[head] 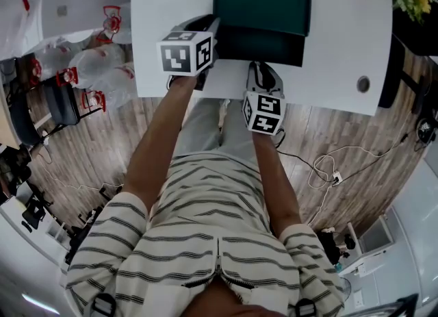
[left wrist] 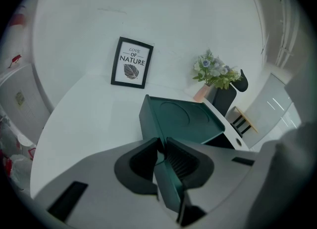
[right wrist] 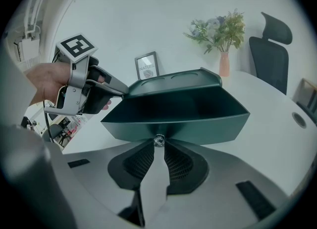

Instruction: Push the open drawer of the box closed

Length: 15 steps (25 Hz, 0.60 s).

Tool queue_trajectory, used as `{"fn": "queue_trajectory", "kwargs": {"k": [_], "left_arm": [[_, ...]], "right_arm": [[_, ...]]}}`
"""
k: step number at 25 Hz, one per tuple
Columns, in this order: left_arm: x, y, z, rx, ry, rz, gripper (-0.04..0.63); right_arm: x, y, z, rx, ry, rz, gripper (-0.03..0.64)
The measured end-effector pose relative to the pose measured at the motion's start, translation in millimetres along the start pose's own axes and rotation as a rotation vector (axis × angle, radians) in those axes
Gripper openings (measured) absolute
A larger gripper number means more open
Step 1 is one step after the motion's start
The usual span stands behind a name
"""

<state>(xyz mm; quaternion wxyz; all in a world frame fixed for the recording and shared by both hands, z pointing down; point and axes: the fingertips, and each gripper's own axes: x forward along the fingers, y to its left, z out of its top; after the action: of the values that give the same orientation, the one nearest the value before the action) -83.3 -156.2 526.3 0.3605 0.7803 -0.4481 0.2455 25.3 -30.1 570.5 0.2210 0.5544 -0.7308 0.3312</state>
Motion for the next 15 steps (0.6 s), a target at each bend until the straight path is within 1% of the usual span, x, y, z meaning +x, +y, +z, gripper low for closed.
{"fn": "queue_trajectory", "kwargs": {"k": [4,15], "left_arm": [[-7,-1,1,0.005,0.023,0.023,0.057],[-6,-3,1,0.007,0.027,0.019,0.058]], "right_arm": [[3,0,4,0.001,-0.001,0.002,0.074],[11,-5,15,-0.025,-0.007,-0.010,0.075]]}}
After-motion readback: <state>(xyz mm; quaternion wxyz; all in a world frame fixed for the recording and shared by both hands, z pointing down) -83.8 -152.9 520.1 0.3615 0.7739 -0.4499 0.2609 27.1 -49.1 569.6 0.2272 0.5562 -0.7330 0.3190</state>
